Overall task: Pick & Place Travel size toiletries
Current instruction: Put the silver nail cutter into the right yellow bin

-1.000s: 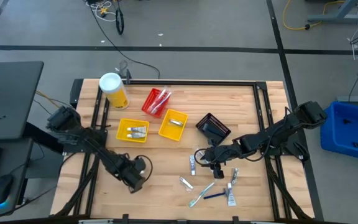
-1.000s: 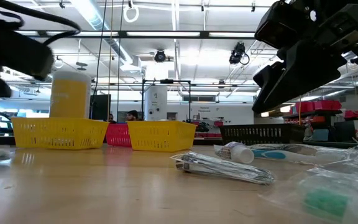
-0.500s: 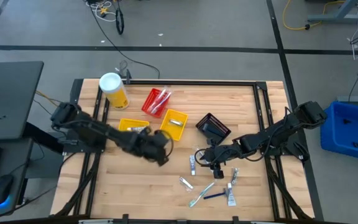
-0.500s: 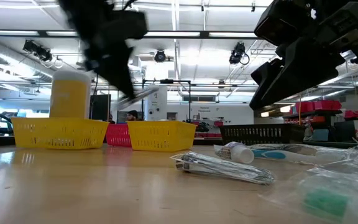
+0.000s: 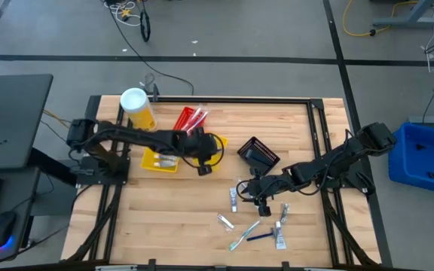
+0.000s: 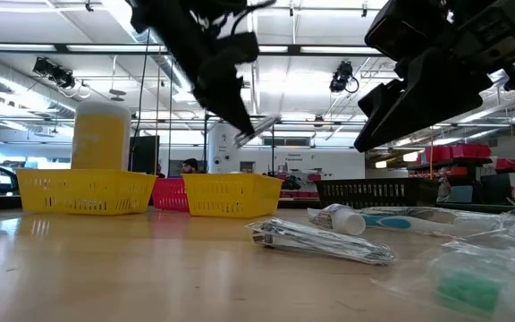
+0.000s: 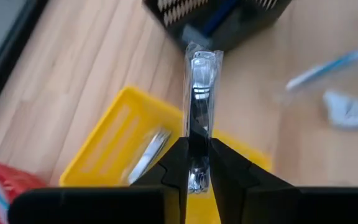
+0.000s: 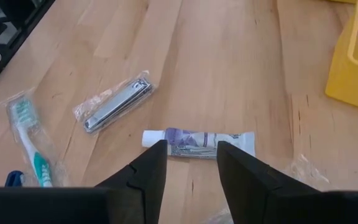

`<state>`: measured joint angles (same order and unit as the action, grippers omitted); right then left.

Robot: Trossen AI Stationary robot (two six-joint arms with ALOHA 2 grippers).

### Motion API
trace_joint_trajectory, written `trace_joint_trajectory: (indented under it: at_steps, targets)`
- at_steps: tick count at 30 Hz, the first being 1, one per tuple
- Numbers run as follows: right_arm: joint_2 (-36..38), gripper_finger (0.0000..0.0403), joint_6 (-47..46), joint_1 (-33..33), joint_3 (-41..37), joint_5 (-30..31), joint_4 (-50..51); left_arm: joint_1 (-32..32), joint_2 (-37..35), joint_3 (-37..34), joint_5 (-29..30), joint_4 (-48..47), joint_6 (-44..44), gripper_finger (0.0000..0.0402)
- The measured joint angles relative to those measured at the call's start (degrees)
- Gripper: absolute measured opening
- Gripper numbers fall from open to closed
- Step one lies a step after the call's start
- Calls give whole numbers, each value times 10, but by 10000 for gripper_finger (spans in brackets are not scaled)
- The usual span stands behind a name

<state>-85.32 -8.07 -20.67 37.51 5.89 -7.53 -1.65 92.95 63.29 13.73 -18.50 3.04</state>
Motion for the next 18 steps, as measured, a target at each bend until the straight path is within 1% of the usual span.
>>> trace_joint_trajectory:
  at_steps: [3,8,11,13,15,17,18]
  targets:
    - [0,146,1,1,0,0,0,-26,0,-15,-38,-17,-52,50]
    - [0,146,4,6,0,0,0,-54,2,-44,-88,-7,-158,55]
    - [0,145,-5,8,0,0,-1,-66,14,-59,-89,-7,-173,60]
    - [0,146,-5,8,0,0,-2,-70,27,-63,-89,24,-175,60]
    - [0,146,-5,8,0,0,-4,-75,33,-75,-88,26,-177,60]
    - [0,145,-5,9,0,0,-4,-75,53,-74,-88,57,-177,60]
    - [0,145,-5,9,0,0,-5,-76,53,-74,-88,49,-177,60]
